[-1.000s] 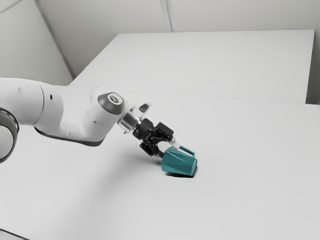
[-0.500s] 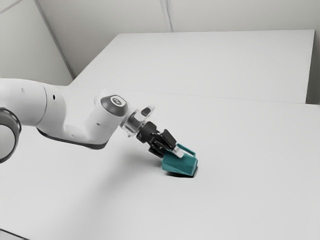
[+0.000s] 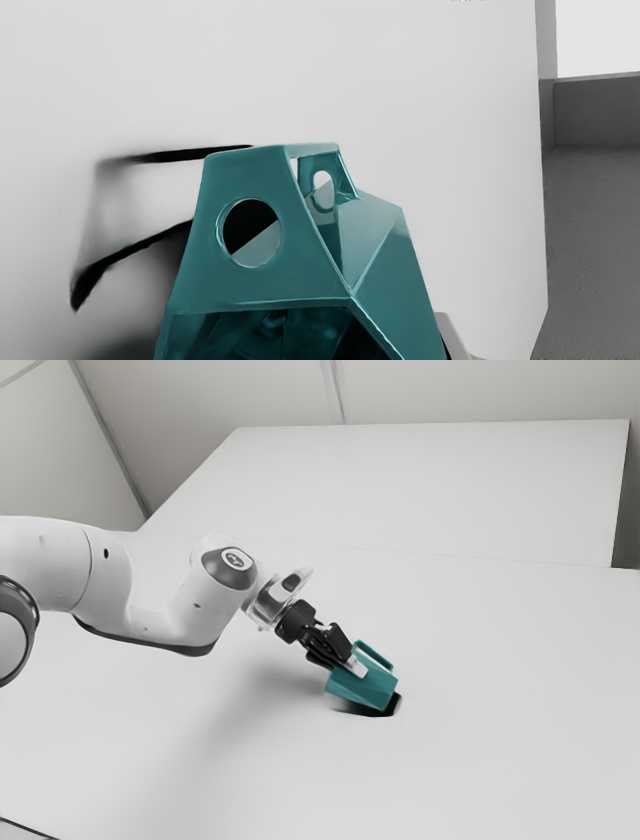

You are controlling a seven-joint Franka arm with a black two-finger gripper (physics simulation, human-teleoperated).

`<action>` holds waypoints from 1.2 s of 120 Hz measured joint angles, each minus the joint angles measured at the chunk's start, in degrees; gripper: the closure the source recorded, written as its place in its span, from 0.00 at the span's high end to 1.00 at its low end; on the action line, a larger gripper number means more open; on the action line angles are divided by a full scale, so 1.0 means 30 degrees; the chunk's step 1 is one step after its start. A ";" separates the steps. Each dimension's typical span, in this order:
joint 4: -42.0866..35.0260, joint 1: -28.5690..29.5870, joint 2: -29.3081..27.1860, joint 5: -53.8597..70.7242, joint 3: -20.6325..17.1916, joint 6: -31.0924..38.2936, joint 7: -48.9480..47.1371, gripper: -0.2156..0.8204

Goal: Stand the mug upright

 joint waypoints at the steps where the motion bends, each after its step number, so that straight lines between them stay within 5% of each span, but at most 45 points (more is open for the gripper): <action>1: 0.0005 -0.0001 -0.0007 0.0002 0.0000 0.0005 0.0029 0.08; 40: -0.0029 0.0072 -0.1962 0.0772 -0.0113 0.0238 0.0756 0.05; 62: -0.0187 0.0513 -0.3513 0.5784 -0.0008 0.1778 -0.0001 0.04; 101: 0.0000 0.1254 -0.4159 1.7649 -0.0040 0.3301 -0.4936 0.04; 144: -0.1892 0.1239 -0.5029 2.0438 -0.0147 0.3426 -1.0329 0.04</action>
